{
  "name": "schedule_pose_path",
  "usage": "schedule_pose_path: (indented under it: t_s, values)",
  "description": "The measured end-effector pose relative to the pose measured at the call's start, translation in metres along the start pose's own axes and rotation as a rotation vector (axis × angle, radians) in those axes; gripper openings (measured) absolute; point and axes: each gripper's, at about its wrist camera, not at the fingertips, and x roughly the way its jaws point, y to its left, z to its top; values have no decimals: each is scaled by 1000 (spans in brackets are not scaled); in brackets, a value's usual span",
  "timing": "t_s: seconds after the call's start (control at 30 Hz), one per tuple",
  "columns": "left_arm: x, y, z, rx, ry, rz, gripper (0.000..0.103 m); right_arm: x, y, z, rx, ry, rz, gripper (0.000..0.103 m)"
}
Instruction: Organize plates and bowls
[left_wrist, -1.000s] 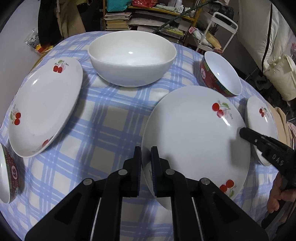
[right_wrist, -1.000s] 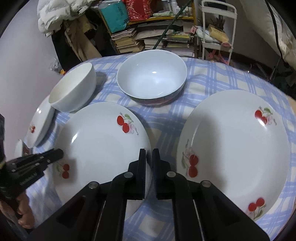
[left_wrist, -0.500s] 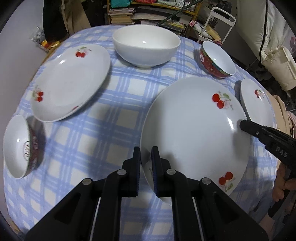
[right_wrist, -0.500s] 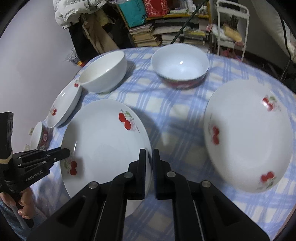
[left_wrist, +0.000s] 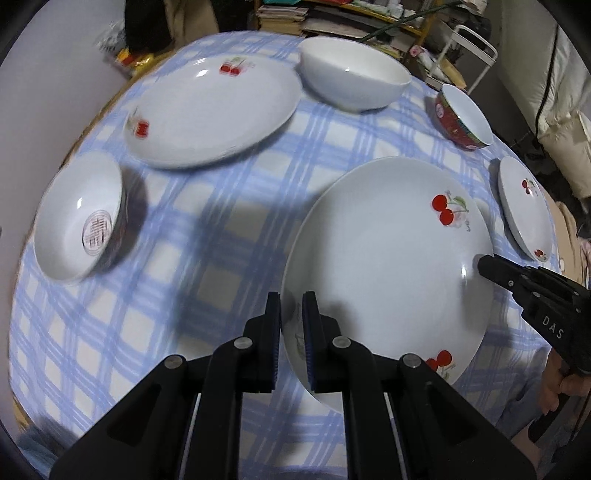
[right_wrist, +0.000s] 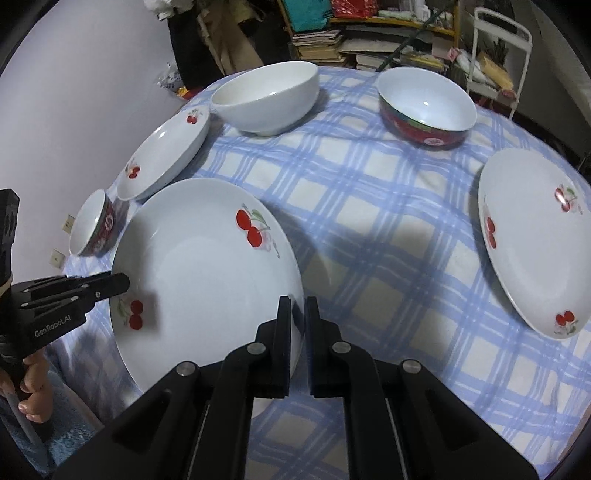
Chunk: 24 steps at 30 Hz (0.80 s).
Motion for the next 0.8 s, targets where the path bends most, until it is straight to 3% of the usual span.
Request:
schedule_pose_path:
  t_s: [0.3,0.8]
  values:
    - [11,4,-17,-12,51,7,11,9,11,-22,-9,75,-54,9]
    - [22,2,-20,-15,74,30,12,4,18,-31,2,41,-98,9]
